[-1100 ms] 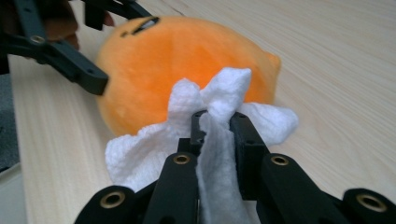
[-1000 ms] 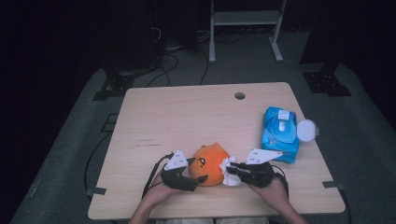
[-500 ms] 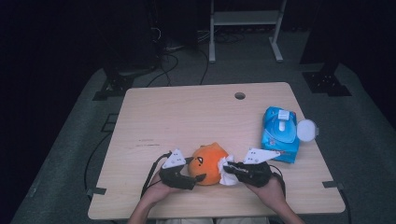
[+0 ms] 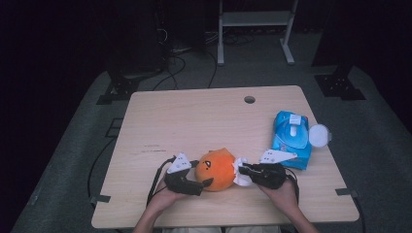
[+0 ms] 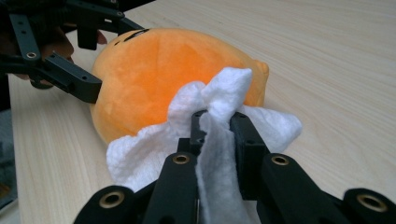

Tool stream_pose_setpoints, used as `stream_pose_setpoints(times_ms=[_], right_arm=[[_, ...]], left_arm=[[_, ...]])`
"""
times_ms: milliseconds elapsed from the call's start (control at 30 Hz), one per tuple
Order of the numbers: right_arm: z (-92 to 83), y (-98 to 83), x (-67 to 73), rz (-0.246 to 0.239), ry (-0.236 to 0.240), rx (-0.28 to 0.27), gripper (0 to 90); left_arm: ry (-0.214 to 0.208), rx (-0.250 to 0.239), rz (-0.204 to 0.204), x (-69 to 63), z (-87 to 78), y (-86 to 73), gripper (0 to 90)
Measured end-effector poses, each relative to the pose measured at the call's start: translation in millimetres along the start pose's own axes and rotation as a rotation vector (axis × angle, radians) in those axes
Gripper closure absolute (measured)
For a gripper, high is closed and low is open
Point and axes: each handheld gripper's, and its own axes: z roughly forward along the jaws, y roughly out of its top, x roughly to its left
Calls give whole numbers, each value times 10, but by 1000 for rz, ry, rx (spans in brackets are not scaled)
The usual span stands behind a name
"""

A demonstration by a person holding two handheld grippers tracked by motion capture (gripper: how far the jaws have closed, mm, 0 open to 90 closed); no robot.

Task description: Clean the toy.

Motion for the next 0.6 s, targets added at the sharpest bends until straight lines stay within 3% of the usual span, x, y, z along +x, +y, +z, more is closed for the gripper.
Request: stream_pose_setpoints(times_ms=[100,167,200,267,367,433,533,600], right_arm=[[32,41,150,-42,50,-13,802],[85,76,269,-112,34,-2,801],[92,91,267,-112,28,1,802],[80,94,173,-62,24,-12,802],[61,58,92,-11,2,-19,802],[82,69,161,-21,18,-25,801],[133,133,345,-98,56,-23,801],[132,169,368,-126,37,-17,801]], left_arm=[[1,-9,8,-7,20,21,202],[8,-8,6,-6,13,25,203],[10,-16,-12,0,-5,27,197],[13,-27,-53,-9,-44,50,152],[32,-5,-82,-37,-37,65,102],[39,18,-64,-50,18,54,164],[43,15,-5,-70,9,73,257],[39,4,-4,-69,-5,67,270]])
